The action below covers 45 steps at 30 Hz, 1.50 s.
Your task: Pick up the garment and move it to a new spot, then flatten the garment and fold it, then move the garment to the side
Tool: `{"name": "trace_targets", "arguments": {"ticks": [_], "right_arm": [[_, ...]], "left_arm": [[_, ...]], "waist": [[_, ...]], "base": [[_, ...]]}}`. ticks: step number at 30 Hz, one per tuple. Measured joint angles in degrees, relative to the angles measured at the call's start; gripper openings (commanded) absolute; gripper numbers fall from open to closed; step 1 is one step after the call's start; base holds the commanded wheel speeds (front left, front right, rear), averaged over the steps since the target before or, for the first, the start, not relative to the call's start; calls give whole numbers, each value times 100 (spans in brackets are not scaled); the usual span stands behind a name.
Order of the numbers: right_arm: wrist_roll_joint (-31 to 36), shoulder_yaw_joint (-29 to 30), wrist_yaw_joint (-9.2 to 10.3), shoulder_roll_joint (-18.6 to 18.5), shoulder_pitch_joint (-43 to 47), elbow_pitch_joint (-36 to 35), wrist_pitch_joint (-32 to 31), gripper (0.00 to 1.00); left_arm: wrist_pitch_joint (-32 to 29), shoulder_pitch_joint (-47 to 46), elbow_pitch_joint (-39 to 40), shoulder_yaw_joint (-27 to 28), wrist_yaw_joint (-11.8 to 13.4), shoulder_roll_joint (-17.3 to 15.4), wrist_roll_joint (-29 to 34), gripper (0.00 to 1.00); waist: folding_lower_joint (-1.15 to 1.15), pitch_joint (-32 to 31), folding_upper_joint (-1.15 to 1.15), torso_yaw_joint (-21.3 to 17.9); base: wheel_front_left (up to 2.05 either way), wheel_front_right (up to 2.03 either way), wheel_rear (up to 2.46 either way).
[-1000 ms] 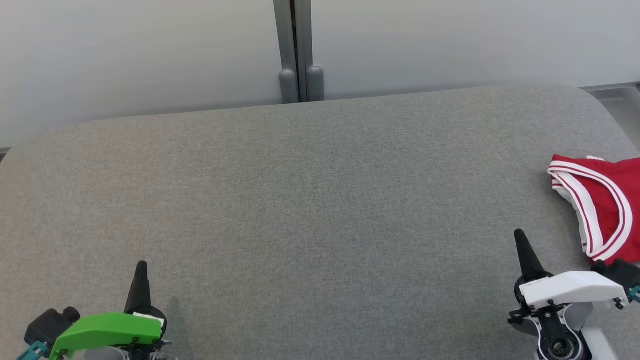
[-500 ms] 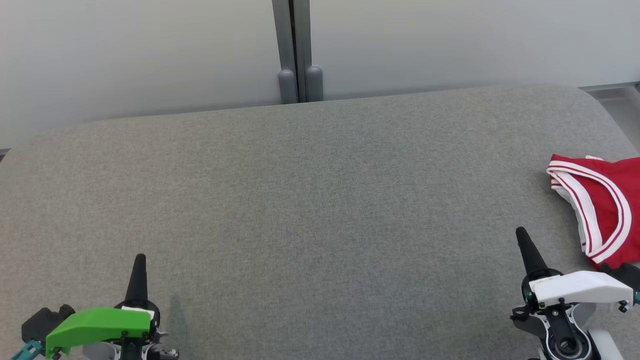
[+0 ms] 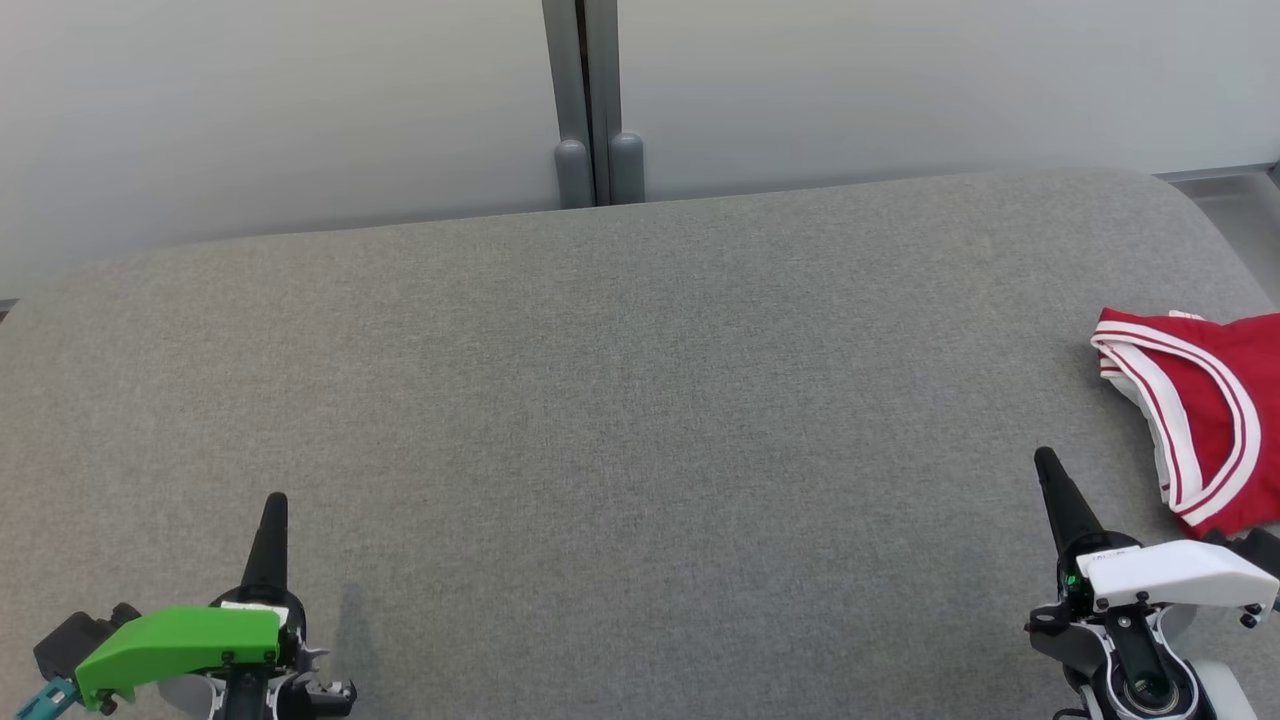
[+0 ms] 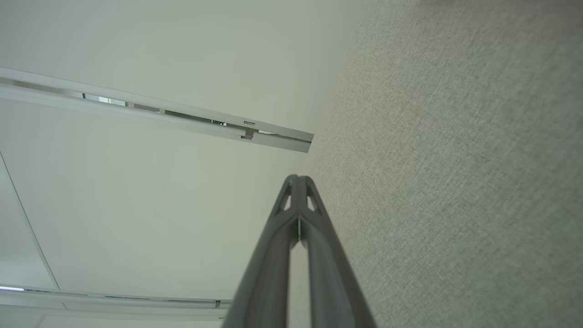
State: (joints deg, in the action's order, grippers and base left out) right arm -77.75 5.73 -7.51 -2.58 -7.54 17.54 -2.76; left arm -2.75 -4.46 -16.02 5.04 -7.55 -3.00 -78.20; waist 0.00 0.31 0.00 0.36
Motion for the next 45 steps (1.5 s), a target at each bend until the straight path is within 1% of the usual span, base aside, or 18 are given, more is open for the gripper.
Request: {"name": "trace_targets", "arguments": {"ticks": [35,45], "right_arm": [[-1440,77,1,-13,104,-347,-382,0],[-1458,78,2,-13,105,-354,-385,0]], "left_arm": [[-375,-125,198,146,0,13,-1401,0],[-379,-144,202,148,0,14,-1407,0]], "waist": [[0,-13,0,-36],[0,-13,0,-36]], "base": [[0,0,0],[0,0,0]]}}
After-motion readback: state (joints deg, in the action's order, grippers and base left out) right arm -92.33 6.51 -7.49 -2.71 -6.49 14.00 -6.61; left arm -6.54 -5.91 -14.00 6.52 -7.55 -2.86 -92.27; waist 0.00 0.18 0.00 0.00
